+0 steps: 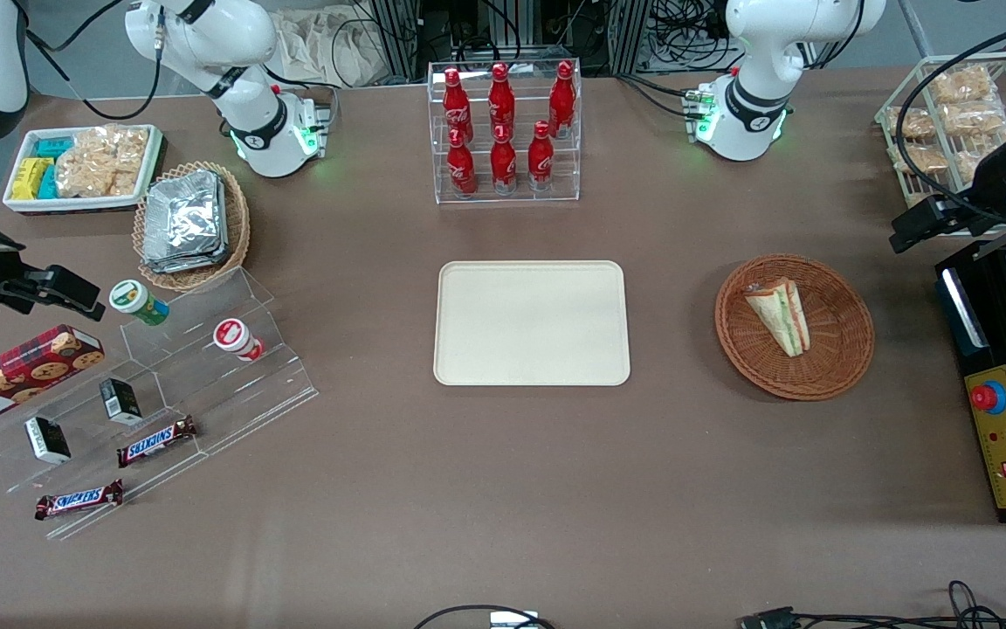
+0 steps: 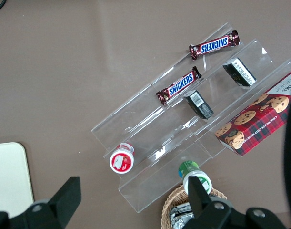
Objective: Place sandwich from basket to tray
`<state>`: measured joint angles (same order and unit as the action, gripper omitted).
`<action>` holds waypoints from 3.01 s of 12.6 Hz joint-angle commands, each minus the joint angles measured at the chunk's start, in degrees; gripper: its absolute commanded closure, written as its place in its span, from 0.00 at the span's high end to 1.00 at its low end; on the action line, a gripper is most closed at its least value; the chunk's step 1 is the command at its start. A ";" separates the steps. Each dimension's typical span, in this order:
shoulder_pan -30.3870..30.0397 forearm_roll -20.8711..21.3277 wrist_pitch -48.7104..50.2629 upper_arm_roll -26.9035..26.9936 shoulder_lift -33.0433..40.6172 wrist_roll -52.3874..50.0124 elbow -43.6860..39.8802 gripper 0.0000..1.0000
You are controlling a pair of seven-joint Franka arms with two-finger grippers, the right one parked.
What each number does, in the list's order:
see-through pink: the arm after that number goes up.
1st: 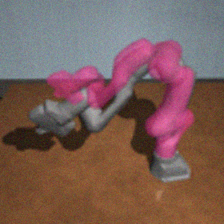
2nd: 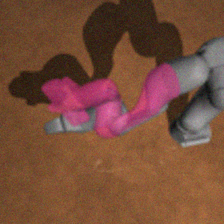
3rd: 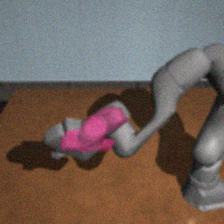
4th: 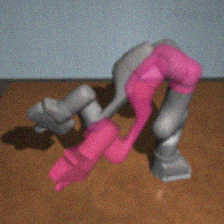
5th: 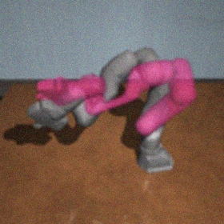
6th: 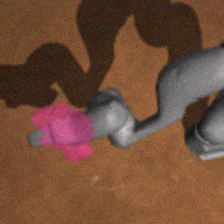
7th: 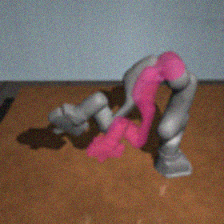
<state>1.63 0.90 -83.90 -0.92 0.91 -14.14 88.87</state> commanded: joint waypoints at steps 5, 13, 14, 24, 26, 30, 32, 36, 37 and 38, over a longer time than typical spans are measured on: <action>-0.14 1.30 2.42 -0.23 -0.74 -0.10 -0.55 1.00; 0.30 0.68 -23.10 -0.40 5.51 -14.05 32.72 1.00; 0.30 0.68 -28.28 -0.40 5.07 -15.55 36.60 1.00; 0.74 1.56 -49.51 -0.67 -4.24 -21.28 49.29 1.00; 0.74 1.82 -51.18 -0.67 -6.79 -21.28 49.38 0.99; 0.74 2.00 -51.36 -0.67 -7.76 -21.19 49.38 0.92; 0.74 2.17 -51.28 -0.67 -7.85 -20.32 49.38 0.01; 0.65 2.17 -51.01 -0.67 -7.77 -20.31 49.29 0.00; 0.65 2.17 -50.58 -0.67 -7.24 -20.31 49.20 0.00; 0.65 2.17 -48.48 -0.67 -6.02 -20.14 48.68 0.00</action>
<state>2.07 2.23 -134.40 -1.54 -6.84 -34.19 138.17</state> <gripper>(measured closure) 0.687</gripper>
